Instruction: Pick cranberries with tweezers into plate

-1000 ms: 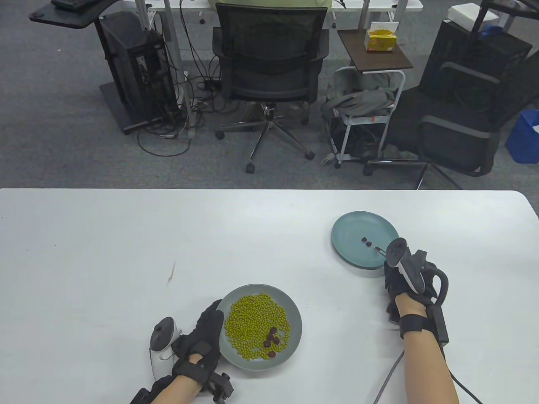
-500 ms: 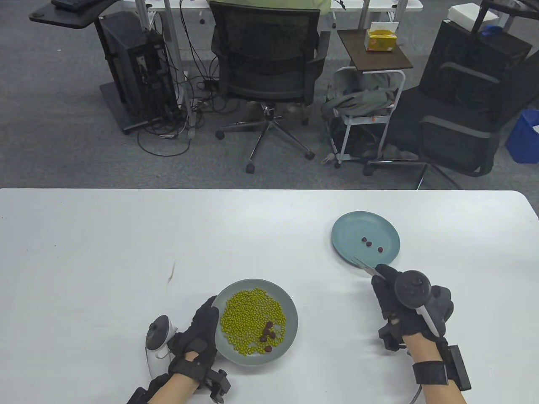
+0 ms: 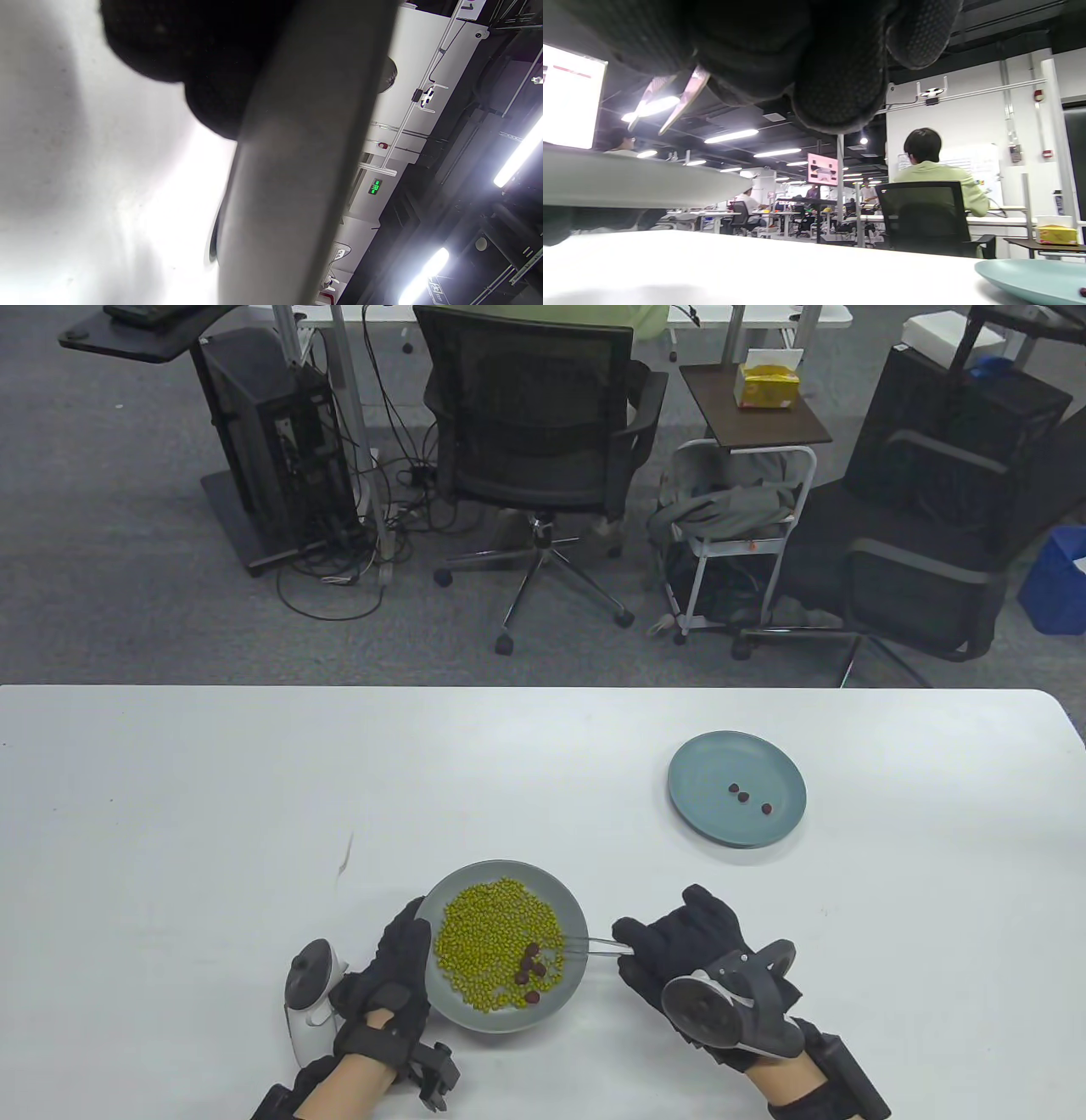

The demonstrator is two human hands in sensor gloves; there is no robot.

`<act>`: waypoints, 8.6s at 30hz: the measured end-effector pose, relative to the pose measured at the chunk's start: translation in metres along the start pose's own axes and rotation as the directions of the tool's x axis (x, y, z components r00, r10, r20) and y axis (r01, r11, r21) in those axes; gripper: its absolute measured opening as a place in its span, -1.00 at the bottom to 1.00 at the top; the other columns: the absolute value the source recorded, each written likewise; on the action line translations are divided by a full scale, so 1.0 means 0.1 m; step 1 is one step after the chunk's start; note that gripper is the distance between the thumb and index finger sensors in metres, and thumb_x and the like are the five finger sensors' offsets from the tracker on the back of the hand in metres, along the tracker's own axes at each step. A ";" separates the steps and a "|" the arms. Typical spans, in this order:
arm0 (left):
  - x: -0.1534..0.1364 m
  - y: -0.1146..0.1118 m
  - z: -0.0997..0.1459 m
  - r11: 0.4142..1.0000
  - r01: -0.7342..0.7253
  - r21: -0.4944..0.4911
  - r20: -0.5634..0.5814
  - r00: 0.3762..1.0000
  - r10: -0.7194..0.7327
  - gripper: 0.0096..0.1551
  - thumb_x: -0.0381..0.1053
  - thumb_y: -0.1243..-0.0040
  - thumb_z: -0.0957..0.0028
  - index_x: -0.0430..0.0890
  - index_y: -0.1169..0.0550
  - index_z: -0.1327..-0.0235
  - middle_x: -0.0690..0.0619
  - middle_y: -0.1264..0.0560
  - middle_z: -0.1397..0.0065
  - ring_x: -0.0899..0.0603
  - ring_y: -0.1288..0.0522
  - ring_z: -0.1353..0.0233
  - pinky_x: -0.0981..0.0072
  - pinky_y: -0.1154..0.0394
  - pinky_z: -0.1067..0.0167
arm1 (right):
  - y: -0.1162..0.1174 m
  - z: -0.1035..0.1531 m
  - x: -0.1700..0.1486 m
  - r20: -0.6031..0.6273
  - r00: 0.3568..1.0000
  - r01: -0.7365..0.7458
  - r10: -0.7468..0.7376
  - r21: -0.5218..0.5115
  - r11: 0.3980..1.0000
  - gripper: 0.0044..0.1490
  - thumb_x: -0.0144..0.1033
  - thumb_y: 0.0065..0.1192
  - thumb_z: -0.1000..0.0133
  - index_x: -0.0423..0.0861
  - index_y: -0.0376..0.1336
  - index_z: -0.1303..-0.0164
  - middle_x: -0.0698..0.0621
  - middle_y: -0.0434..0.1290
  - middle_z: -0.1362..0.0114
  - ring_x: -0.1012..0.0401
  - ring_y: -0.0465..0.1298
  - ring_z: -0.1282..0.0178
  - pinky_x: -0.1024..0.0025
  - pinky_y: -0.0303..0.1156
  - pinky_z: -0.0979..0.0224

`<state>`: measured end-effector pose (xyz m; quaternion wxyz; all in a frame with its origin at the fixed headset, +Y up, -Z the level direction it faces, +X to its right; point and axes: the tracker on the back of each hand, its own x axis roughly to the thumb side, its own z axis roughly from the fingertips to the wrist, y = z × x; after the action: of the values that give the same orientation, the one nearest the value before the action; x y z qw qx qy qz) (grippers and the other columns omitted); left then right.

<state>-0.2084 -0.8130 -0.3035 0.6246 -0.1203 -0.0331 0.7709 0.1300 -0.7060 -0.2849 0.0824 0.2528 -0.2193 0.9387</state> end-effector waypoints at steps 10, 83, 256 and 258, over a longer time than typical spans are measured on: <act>0.00 -0.01 0.00 1.000 0.003 -0.007 -0.003 1.000 -0.003 -0.27 0.23 0.10 -0.14 -0.03 -0.03 -0.45 -0.04 -0.33 -0.38 -0.14 -0.72 0.11 0.20 -0.66 0.25 | 0.09 0.02 0.13 0.073 0.997 -0.018 0.016 0.035 0.999 -0.39 0.22 0.16 0.16 0.22 0.37 -0.07 0.34 0.53 0.18 0.29 0.57 -0.02 0.07 0.18 -0.57; -0.02 -0.16 0.04 0.998 -0.009 -0.061 -0.026 1.000 0.007 -0.27 0.23 0.09 -0.14 -0.04 -0.03 -0.45 -0.04 -0.33 -0.38 -0.15 -0.71 0.11 0.19 -0.66 0.25 | 0.58 -0.54 -2.04 -0.753 0.605 -0.035 0.258 0.298 0.954 -0.40 0.15 0.13 0.11 0.17 0.36 -0.11 0.34 0.52 0.16 0.28 0.57 0.00 0.10 0.19 -0.57; -0.05 -0.06 0.00 0.998 -0.030 -0.058 -0.016 0.999 0.029 -0.27 0.23 0.10 -0.14 -0.03 -0.02 -0.46 -0.04 -0.32 -0.39 -0.15 -0.71 0.11 0.19 -0.65 0.24 | 0.09 0.02 0.13 0.131 0.991 0.008 -0.010 0.019 1.000 -0.39 0.17 0.15 0.14 0.24 0.30 -0.13 0.35 0.51 0.10 0.29 0.52 -0.13 0.10 0.14 -0.58; -0.05 -0.07 0.01 0.998 -0.030 -0.059 -0.017 0.999 0.029 -0.27 0.23 0.10 -0.14 -0.03 -0.02 -0.46 -0.04 -0.32 -0.39 -0.15 -0.71 0.11 0.19 -0.65 0.25 | 0.11 0.01 0.12 0.127 0.992 0.012 -0.016 0.032 0.999 -0.39 0.17 0.15 0.14 0.24 0.30 -0.13 0.35 0.51 0.10 0.28 0.51 -0.13 0.10 0.14 -0.58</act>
<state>-0.2010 -0.8167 -0.3008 0.6094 -0.1456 -0.0493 0.7778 0.1175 -0.7156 -0.2818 0.0706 0.3147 -0.2075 0.9235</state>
